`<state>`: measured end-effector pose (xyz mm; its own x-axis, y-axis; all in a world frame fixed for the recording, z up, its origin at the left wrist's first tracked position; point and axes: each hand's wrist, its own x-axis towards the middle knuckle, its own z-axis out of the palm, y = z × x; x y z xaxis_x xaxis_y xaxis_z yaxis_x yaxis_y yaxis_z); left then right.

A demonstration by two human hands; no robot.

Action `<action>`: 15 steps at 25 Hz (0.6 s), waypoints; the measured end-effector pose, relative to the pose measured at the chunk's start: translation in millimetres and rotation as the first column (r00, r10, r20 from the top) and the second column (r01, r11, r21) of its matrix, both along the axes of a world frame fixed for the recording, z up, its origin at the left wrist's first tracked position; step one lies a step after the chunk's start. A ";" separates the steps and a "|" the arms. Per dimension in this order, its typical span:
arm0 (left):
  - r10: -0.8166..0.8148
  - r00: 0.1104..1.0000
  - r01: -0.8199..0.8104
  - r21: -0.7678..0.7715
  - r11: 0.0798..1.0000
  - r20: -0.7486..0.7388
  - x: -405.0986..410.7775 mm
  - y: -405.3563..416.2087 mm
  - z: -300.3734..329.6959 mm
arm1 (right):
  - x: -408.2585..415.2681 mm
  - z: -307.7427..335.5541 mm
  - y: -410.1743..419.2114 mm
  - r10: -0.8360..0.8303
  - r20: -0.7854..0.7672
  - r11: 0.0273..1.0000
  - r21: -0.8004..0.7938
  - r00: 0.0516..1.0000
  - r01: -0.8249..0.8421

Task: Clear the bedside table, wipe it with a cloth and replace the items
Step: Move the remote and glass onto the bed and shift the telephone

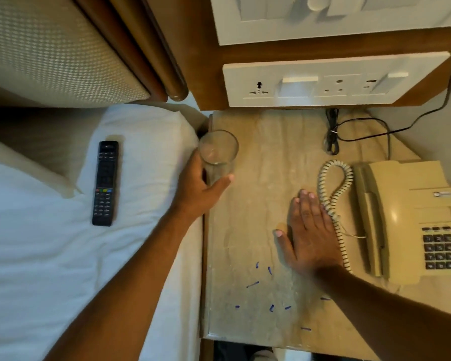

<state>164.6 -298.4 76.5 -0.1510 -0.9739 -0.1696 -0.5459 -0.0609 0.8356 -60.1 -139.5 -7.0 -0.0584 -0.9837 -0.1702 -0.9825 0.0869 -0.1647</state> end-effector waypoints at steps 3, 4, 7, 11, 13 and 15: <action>0.297 0.927 -0.278 -0.112 0.954 0.230 63.2 10.1 37.5 | -2.8 -7.2 -1.6 -0.018 -0.028 1.000 -0.016 0.999 0.018; 0.372 0.847 -0.333 -0.165 0.928 0.381 82.5 10.7 47.6 | -2.2 -9.3 -1.9 -0.016 -0.032 1.000 -0.017 0.999 0.016; 0.378 0.659 -0.366 -0.161 0.916 0.650 114.3 7.8 58.4 | -3.7 -12.7 -2.2 0.006 -0.047 0.999 -0.042 0.999 -0.008; 0.278 0.641 -0.243 -0.154 0.958 0.716 114.5 15.1 44.9 | -4.4 -15.8 -4.0 0.025 -0.061 0.996 -0.080 0.998 -0.030; 0.292 0.600 -0.251 -0.171 0.953 0.744 113.7 16.8 43.4 | -3.0 -16.7 -6.6 0.018 -0.056 0.994 -0.103 0.998 -0.024; 0.323 0.562 -0.286 -0.188 0.940 0.761 111.8 23.5 47.6 | 0.7 -17.4 -6.4 0.018 -0.045 0.990 -0.137 0.999 -0.024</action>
<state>276.4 -274.9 124.0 0.3248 -0.9450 -0.0376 -0.9381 -0.3270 0.1145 -59.5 -145.8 -24.4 -0.0419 -0.9986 -0.0307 -0.9904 0.0456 -0.1306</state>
